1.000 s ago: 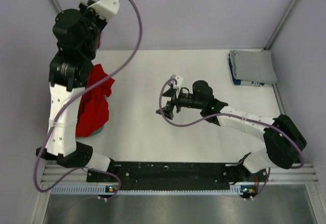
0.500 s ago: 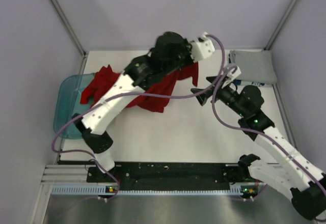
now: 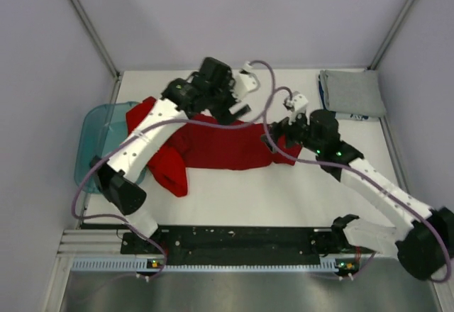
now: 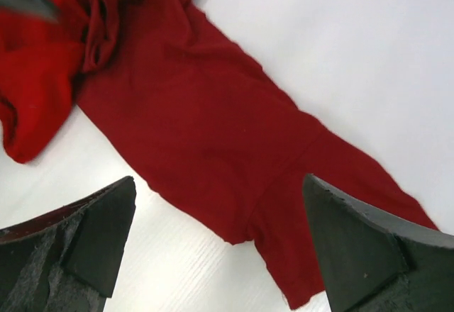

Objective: Fold and stack the t-shirts

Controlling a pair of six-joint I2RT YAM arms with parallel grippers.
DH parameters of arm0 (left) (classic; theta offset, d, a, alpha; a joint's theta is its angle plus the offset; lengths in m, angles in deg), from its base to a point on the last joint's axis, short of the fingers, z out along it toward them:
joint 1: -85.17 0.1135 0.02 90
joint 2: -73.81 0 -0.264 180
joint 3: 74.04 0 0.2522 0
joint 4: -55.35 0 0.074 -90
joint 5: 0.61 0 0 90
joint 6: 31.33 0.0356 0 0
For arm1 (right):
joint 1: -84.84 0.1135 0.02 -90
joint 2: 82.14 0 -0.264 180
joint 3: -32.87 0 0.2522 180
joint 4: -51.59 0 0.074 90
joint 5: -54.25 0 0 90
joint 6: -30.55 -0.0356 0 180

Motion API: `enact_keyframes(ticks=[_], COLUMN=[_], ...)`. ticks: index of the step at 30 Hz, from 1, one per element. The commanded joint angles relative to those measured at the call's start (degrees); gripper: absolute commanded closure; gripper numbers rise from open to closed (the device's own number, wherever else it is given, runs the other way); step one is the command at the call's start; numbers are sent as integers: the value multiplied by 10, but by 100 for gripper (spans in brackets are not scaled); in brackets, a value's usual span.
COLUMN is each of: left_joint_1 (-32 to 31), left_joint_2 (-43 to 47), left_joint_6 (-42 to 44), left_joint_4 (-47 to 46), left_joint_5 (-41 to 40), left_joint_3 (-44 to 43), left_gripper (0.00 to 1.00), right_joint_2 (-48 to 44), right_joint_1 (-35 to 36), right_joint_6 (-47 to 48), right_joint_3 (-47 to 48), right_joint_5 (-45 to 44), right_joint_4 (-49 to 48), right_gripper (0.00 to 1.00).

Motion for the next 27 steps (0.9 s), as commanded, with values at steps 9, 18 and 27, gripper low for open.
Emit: enact_keyframes(ticks=[9, 18, 27], left_joint_1=[237, 389, 451], left_joint_2=[326, 295, 206], left_joint_6=[-14, 8, 0], left_joint_4=[82, -98, -167], left_joint_5=[-158, -182, -49], left_joint_3=[363, 524, 505], left_gripper=[1, 1, 1], right_joint_2=[458, 618, 566], right_joint_1=[106, 129, 60], right_joint_6=[55, 43, -32], right_joint_3=[312, 399, 290], right_joint_5=[-104, -142, -80], right_joint_4=[142, 213, 163], right_gripper=[4, 12, 100])
